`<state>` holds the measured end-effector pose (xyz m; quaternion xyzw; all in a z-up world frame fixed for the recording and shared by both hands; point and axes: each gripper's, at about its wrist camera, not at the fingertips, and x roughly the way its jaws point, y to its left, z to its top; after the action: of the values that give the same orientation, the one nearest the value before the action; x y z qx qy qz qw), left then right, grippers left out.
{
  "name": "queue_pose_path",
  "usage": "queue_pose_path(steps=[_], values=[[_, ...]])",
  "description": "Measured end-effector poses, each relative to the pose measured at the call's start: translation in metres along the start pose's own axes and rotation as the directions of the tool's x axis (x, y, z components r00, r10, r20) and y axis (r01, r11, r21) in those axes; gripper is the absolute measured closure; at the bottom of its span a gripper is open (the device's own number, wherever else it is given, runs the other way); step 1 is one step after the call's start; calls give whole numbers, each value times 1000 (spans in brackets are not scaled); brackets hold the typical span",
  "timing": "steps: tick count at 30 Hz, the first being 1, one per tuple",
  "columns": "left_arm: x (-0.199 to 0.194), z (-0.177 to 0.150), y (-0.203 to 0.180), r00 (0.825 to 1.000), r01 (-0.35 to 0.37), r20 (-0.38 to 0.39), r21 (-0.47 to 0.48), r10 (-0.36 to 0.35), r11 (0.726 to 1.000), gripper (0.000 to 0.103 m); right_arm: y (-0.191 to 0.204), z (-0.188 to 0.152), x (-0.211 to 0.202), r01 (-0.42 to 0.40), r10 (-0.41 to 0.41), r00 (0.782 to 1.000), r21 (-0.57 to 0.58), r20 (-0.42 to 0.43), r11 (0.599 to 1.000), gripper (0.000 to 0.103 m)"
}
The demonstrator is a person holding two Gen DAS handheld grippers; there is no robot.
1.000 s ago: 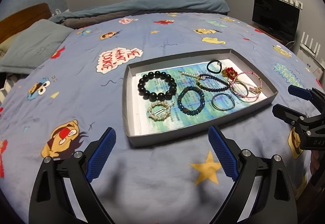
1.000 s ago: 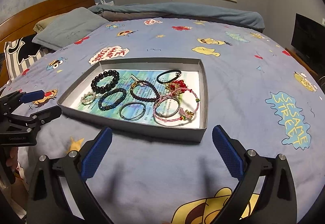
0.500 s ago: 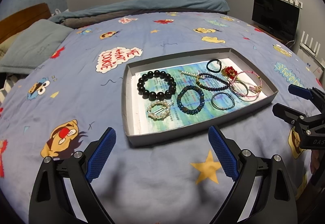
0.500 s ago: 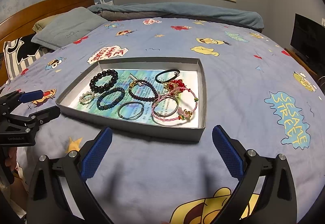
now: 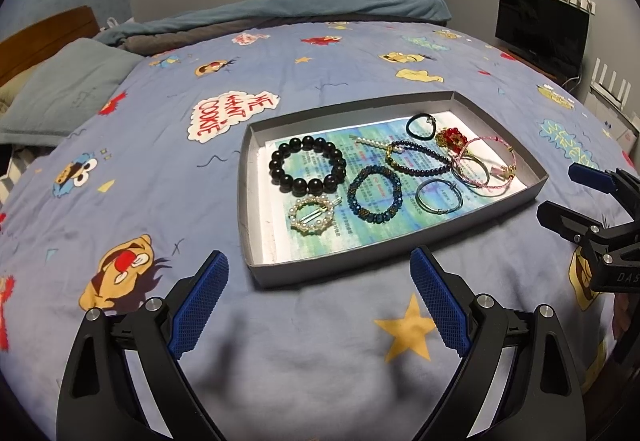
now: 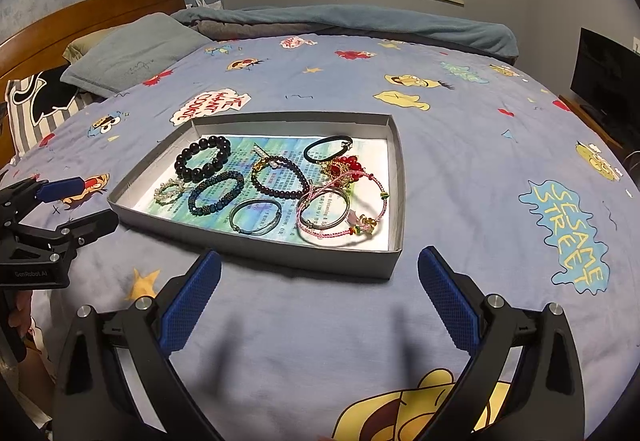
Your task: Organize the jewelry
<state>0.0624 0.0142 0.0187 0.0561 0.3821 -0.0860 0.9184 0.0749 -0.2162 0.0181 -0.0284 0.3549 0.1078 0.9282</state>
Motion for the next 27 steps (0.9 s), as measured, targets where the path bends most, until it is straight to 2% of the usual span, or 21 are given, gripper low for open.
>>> queue_pose_path(steps=[27], values=[[2,-1,-1,1000,-1,-6,6,1,1000,11,1,-1,4,8,-8,1000,-9,-4,1000,6]])
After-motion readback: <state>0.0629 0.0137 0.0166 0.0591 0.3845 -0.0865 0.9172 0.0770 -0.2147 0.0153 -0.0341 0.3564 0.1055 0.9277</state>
